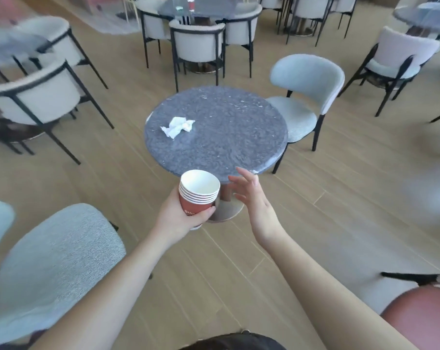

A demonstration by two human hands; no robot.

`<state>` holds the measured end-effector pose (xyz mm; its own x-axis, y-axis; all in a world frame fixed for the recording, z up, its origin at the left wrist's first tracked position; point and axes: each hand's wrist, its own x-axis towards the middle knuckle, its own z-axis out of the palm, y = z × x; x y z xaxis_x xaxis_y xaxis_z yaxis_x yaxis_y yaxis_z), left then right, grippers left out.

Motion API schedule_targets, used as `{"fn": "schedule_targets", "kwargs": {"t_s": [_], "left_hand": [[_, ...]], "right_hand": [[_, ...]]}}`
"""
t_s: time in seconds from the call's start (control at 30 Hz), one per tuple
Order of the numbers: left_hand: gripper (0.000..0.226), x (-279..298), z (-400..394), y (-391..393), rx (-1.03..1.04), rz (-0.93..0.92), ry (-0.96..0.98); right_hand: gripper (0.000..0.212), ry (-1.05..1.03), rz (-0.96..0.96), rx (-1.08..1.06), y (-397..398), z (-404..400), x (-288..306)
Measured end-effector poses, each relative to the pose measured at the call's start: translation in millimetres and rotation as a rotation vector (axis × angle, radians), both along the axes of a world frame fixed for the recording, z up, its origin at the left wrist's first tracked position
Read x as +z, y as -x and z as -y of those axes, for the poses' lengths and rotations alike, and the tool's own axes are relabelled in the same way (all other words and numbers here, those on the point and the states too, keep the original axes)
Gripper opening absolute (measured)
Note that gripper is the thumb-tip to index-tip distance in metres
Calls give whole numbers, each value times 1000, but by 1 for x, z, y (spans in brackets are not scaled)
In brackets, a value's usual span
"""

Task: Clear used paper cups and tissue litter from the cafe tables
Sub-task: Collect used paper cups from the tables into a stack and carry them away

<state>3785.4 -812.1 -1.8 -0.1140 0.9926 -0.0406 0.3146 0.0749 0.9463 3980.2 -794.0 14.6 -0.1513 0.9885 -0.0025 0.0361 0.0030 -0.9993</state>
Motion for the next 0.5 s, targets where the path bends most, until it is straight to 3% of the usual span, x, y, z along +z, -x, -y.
{"fn": "schedule_targets", "kwargs": {"t_s": [0.17,0.4,0.5], "left_hand": [[58,1,3,40,157,-28,-2],[76,-1,3,106,338,120,24],[72,-10,-5,149,374,137,18]], "right_hand": [[63,30,-1,125,40,-24,-12],[53,33,14,236,115,-49,-26],[56,33,31,263,162,-68,-30]]}}
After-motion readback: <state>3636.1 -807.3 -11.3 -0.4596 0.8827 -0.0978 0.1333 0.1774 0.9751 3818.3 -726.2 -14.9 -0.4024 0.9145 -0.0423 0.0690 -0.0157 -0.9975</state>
